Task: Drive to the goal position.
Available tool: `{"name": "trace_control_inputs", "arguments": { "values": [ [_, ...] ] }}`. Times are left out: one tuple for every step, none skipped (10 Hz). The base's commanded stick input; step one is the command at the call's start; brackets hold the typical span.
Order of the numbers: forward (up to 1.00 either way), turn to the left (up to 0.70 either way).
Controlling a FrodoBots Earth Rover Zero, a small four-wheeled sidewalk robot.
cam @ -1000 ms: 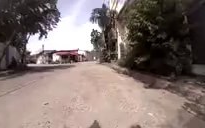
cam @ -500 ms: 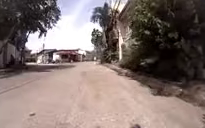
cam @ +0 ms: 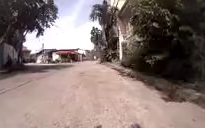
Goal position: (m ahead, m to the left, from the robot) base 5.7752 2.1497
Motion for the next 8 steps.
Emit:
{"name": "trace_control_inputs", "arguments": {
  "values": [
    [0.70,0.00],
    [0.70,0.00],
    [0.70,0.00],
    [0.70,0.00],
    [0.70,0.00],
    [0.70,0.00],
    [0.70,0.00],
    [0.70,0.00]
  ]
}}
